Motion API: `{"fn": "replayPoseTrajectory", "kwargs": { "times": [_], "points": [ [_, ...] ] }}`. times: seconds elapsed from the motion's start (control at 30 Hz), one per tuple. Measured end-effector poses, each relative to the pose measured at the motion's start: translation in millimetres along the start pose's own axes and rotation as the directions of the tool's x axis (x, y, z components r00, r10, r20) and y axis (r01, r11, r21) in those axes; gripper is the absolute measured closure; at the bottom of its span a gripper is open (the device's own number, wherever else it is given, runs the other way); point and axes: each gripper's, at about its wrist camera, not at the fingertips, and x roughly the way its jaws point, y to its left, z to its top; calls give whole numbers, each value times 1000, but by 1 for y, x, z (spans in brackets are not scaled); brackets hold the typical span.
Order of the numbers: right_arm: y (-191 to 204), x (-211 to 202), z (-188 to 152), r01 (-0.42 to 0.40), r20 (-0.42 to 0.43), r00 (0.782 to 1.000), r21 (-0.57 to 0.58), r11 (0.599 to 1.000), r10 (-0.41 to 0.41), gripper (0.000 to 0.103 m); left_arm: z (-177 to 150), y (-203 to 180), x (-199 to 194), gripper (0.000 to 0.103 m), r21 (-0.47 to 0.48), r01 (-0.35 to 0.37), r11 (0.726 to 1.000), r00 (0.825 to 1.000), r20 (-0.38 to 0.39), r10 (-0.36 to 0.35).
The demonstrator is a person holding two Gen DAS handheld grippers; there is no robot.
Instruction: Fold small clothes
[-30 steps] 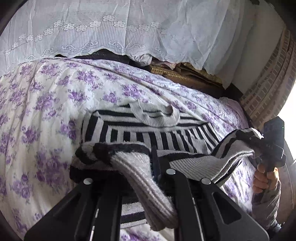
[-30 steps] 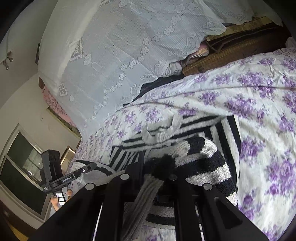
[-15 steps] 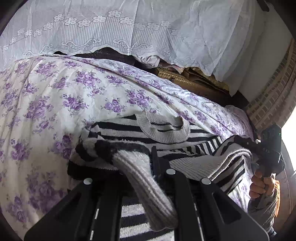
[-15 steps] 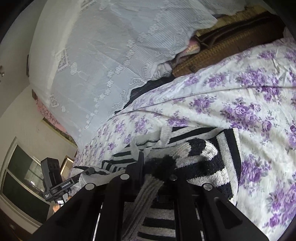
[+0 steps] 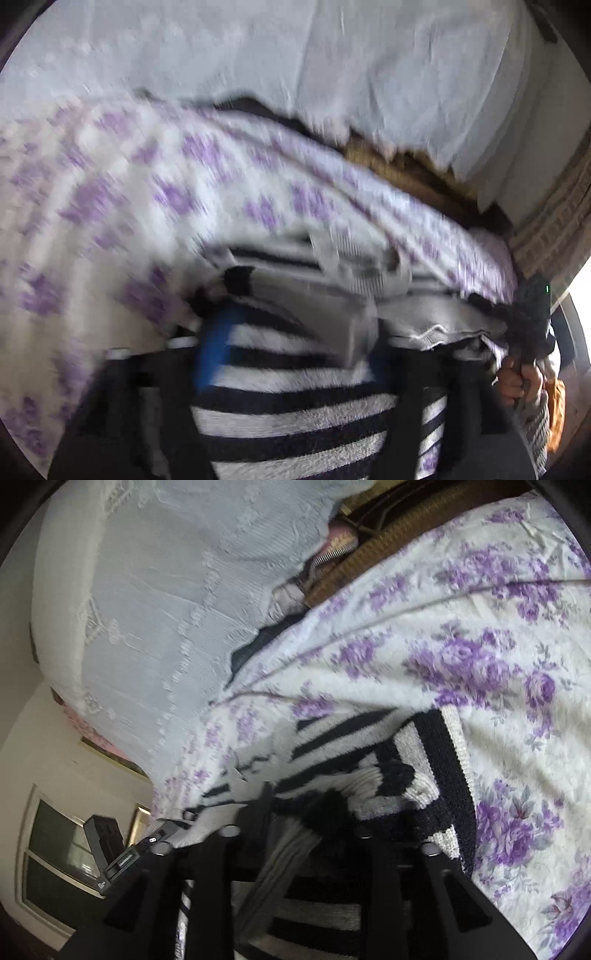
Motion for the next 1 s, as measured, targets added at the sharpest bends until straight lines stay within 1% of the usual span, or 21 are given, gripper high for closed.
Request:
{"fn": "replayPoseTrajectory", "kwargs": {
  "times": [0.03, 0.07, 0.1, 0.13, 0.2, 0.23, 0.27, 0.33, 0.4, 0.43, 0.5, 0.6, 0.67, 0.73, 0.77, 0.8, 0.83, 0.87, 0.93, 0.97, 1.0],
  "points": [
    [1, -3, 1, -4, 9, 1000, -4, 1000, 5, 59, 1, 1, -8, 21, 0, -13, 1000, 999, 33, 13],
    [2, -8, 1, -9, 21, 1000, -5, 1000, 9, 49, 2, 2, -17, 18, 3, -39, 999, 997, 64, 38],
    [3, -16, 2, -24, 44, 999, -2, 1000, 24, 41, 2, 2, -22, 18, 9, -48, 999, 996, 75, 47],
    [3, -22, 3, -38, 61, 997, 2, 999, 38, 39, 1, 2, -24, 18, 12, -47, 999, 996, 74, 46],
    [5, -35, 5, -61, 86, 994, 5, 998, 61, 39, -4, 1, -27, 18, 27, -31, 999, 998, 56, 29],
    [7, -41, 5, -57, 103, 993, -1, 998, 56, 39, -6, -2, -26, 18, 42, -33, 999, 998, 47, 31],
    [9, -49, 5, -39, 136, 990, -11, 999, 40, 39, -9, -7, -24, 18, 69, -50, 996, 998, 41, 47],
    [19, -65, 3, 17, 215, 977, -60, 998, -4, 42, -14, -18, -22, 18, 122, -81, 989, 996, 36, 77],
    [32, -77, 0, 59, 267, 963, -110, 992, -27, 58, -20, -34, -20, 18, 192, -119, 974, 993, 44, 113],
    [39, -78, -2, 73, 278, 960, -133, 988, -33, 61, -23, -41, -20, 18, 219, -135, 966, 991, 51, 127],
    [51, -76, -7, 92, 269, 962, -189, 978, -39, 66, -28, -55, -19, 18, 272, -166, 948, 986, 64, 154],
    [74, -57, -18, 146, 225, 971, -296, 944, -79, 67, -31, -73, -14, 18, 323, -194, 926, 981, 68, 182],
    [85, -42, -25, 166, 184, 977, -347, 923, -106, 66, -28, -85, -7, 12, 353, -226, 908, 974, 68, 216],
    [97, -28, -32, 203, 170, 975, -400, 894, -145, 66, -26, -92, 3, 8, 366, -248, 897, 968, 55, 245],
    [103, -21, -33, 220, 165, 973, -433, 874, -162, 66, -23, -94, 14, 8, 380, -270, 885, 960, 33, 279],
    [107, -17, -35, 229, 165, 971, -454, 861, -171, 66, -20, -95, 23, 8, 385, -301, 873, 949, 30, 314],
    [110, -18, -36, 229, 164, 971, -464, 856, -171, 66, -18, -94, 30, 8, 386, -324, 864, 940, 28, 340],
    [112, -17, -37, 218, 155, 974, -472, 854, -163, 65, -14, -90, 43, 8, 374, -367, 852, 921, 17, 389],
    [114, -13, -39, 168, 92, 986, -493, 854, -141, 59, -5, -76, 60, 8, 329, -392, 859, 904, -34, 425],
    [115, -10, -41, 161, 67, 987, -505, 848, -147, 55, 0, -62, 71, 8, 275, -384, 881, 901, -98, 423],
    [114, -7, -45, 181, 66, 983, -516, 837, -171, 54, 2, -50, 78, 8, 222, -368, 903, 905, -139, 403]
  ]
}}
